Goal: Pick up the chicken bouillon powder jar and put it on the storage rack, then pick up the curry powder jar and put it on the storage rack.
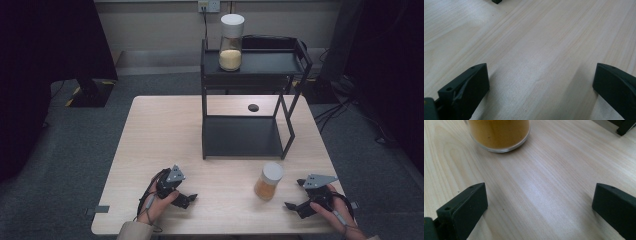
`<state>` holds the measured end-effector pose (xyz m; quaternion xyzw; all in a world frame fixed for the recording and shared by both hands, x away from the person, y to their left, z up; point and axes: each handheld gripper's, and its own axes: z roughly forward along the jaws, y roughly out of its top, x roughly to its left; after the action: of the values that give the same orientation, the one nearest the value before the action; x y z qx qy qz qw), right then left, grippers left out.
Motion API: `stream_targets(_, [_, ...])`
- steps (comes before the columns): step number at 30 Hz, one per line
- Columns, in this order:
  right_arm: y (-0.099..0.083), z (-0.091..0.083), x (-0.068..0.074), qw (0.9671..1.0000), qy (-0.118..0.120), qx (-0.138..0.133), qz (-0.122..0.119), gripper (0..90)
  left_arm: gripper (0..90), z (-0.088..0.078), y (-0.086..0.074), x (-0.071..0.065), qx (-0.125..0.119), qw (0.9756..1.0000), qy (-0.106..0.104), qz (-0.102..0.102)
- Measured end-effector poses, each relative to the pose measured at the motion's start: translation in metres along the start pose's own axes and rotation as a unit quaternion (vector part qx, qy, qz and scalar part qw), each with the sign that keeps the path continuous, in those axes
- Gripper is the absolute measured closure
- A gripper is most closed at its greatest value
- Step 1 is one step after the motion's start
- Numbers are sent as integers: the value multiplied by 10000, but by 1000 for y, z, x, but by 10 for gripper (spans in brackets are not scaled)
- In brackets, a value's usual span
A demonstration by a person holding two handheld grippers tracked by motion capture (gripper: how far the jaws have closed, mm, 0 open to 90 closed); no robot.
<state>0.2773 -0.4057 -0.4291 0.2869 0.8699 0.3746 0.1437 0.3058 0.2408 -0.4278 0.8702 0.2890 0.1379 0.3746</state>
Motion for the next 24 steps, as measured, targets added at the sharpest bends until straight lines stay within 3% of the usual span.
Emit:
stream_targets(19, [2, 0, 0, 10000, 3, 24, 13, 0, 0, 0, 0, 0, -4, 10000, 6, 5])
stream_targets(24, [8, -2, 0, 10000, -12, 0, -85, 18, 0, 0, 0, 0, -3, 10000, 6, 6])
